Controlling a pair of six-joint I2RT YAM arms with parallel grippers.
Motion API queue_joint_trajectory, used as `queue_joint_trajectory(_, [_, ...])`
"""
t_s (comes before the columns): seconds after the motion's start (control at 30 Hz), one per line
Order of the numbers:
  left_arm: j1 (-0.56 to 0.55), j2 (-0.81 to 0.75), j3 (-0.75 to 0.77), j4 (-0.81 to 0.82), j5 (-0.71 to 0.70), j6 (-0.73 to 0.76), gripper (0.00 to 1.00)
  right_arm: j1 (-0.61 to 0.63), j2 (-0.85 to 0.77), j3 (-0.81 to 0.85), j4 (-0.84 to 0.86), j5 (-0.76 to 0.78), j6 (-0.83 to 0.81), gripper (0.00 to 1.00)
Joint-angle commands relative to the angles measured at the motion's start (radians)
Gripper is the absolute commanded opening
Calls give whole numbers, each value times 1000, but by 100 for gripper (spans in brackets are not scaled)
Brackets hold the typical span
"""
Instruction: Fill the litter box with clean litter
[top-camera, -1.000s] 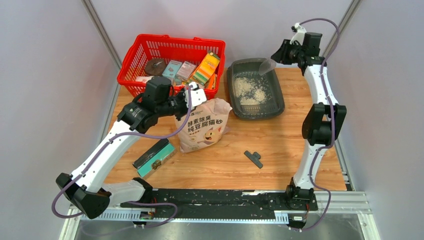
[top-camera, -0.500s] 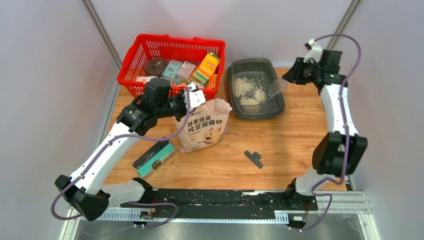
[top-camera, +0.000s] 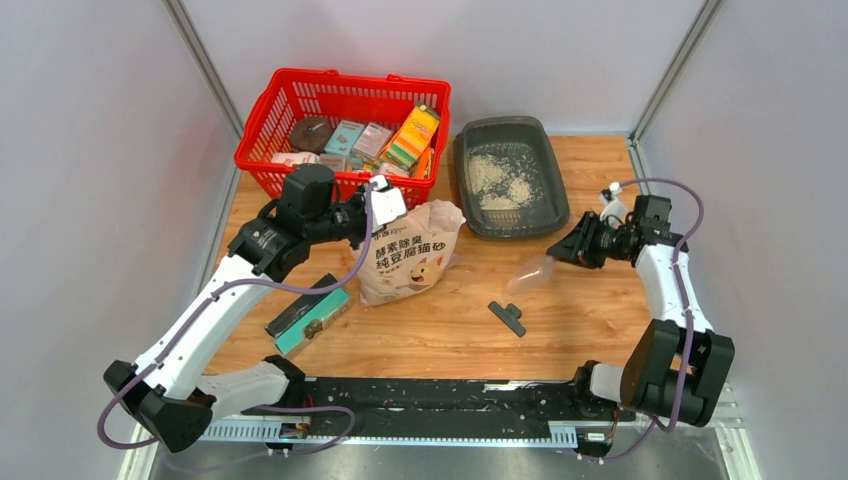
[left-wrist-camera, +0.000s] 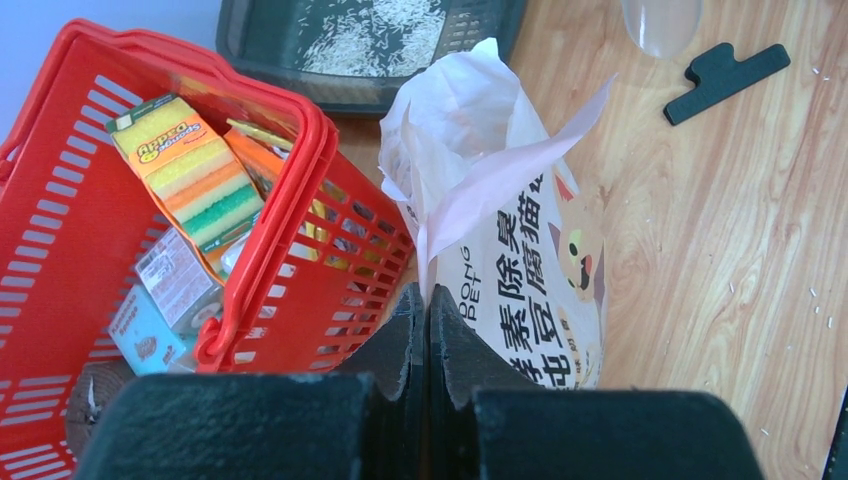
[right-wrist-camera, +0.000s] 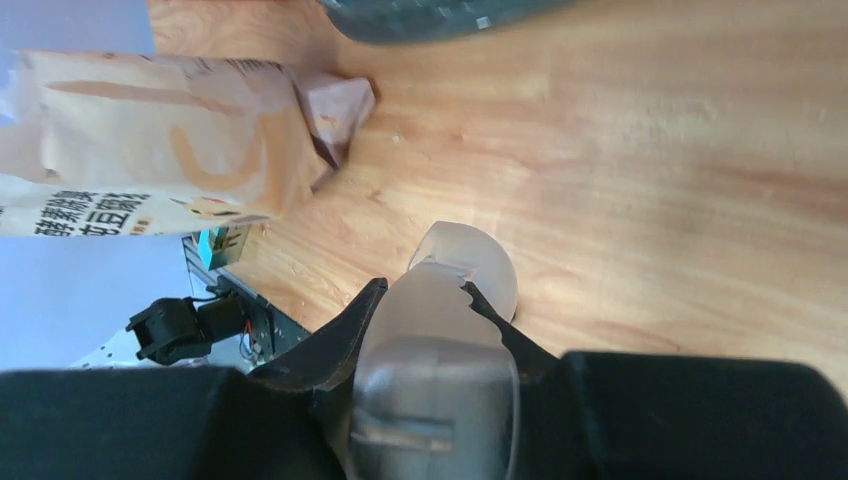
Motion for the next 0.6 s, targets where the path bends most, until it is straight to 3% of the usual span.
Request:
queue_joint_trajectory(0.0, [0, -48, 8, 77, 54, -18, 0, -32, -43, -56, 18, -20, 9, 6])
queue_joint_trajectory(0.37, [0, -55, 14, 49, 54, -12, 0, -242, 130, -193, 170, 24, 134, 8])
queue_joint_trajectory(0.57, [0, -50, 11, 57, 60, -16, 0, -253, 179, -188, 190, 63, 130, 12])
